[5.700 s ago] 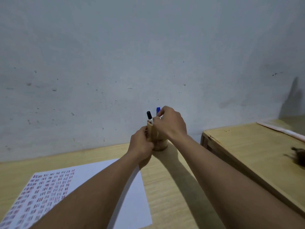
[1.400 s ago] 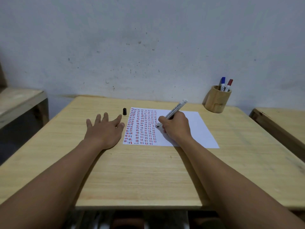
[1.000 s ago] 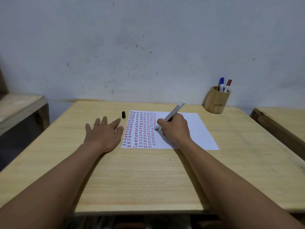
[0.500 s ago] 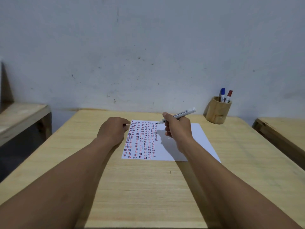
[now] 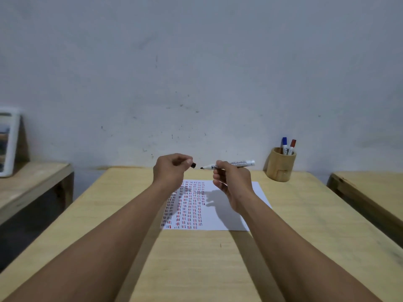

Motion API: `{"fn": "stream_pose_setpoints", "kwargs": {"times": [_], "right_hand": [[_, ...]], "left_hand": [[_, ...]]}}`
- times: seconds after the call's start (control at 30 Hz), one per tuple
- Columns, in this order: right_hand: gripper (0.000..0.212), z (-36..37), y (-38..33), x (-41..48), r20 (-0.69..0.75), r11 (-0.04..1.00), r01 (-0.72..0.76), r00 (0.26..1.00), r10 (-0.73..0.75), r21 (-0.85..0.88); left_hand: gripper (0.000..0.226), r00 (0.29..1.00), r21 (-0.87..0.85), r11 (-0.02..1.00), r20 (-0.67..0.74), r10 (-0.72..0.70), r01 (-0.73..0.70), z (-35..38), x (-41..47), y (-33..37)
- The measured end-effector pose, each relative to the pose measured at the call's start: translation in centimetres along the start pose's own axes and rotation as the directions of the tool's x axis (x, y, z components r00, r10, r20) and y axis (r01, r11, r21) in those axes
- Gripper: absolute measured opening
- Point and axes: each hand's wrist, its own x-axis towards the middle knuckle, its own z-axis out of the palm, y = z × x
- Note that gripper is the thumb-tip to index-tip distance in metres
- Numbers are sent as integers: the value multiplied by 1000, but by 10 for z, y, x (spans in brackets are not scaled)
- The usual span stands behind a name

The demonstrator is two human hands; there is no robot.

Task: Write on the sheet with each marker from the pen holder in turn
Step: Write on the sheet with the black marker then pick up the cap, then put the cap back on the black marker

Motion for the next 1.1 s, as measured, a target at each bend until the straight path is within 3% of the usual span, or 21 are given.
{"fn": "stream_pose_setpoints", "kwargs": {"times": [0.13, 0.4, 0.8, 1.1], "right_hand": [[9, -4, -17, -5, 14, 996, 31, 999, -32, 79], [11, -3, -26, -8, 20, 994, 46, 999, -49, 102], [10, -35, -54, -19, 93, 991, 70, 992, -81, 115], [10, -36, -55, -15, 13, 990, 57, 998, -59, 133]], "left_hand": [[4, 996, -133, 987, 14, -92, 93, 10, -5, 17], [11, 978, -229, 952, 93, -188, 204, 19, -13, 32], [7, 983, -211, 969, 156, -95, 127, 40, -25, 68], [8, 989, -236, 970, 144, -31, 65, 52, -30, 75]]}}
